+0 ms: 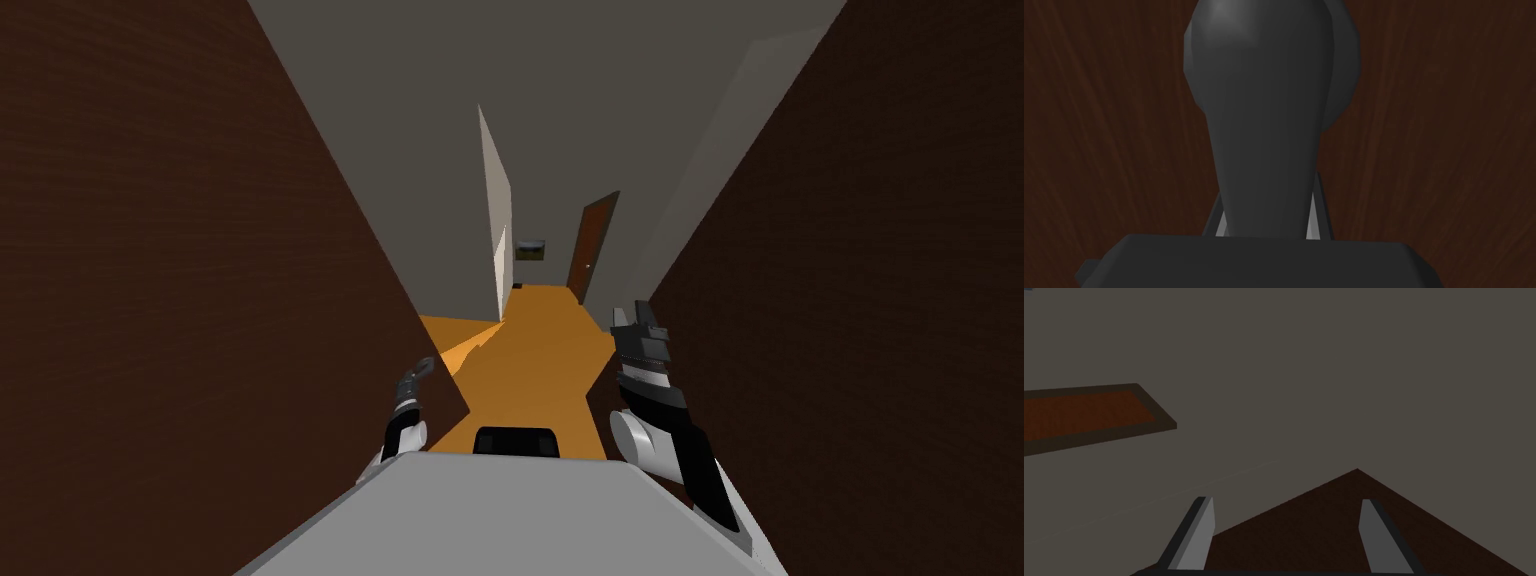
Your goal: Push the door open
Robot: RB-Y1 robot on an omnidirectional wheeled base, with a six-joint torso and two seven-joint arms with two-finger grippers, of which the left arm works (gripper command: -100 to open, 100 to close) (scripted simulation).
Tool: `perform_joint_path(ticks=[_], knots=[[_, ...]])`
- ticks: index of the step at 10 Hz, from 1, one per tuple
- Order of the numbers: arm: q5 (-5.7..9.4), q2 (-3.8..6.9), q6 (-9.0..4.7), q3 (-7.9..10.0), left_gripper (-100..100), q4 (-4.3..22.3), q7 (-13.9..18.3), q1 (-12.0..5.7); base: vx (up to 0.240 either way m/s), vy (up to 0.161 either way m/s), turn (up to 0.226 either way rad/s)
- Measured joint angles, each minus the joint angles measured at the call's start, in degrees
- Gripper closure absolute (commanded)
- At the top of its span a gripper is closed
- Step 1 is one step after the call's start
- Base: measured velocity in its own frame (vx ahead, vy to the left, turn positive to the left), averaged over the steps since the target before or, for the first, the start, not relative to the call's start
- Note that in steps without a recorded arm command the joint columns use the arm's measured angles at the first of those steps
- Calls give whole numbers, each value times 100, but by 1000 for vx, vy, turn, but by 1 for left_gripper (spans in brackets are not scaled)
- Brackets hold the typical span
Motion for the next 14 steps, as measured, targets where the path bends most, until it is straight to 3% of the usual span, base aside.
perform_joint_path(ticks=[1, 3, 4, 5, 6, 7, 8, 10, 12, 14], knots=[[5, 33, -11, 40, 100, 26, 29, -7, 109, -14, 48], [-5, 150, -162, 71, 100, 265, 144, -33, 195, -24, 131], [-11, 130, -90, 94, 100, 123, 196, 86, 138, -22, 60], [-3, 183, -104, 127, 100, 208, 221, 56, 134, -19, 83], [-5, 305, -276, 156, 100, 556, 278, -75, 132, -12, 56], [-7, 309, -316, 170, 100, 520, 319, -10, 59, -5, 13], [-4, 295, -228, 180, 100, 361, 327, 58, 128, -25, 110], [-16, 447, -365, 212, 100, 708, 458, -13, 157, -30, 69], [-4, 477, -348, 251, 100, 645, 493, 35, 27, 7, 2], [-6, 419, -185, 273, 100, 364, 484, 157, 149, -41, 98]])
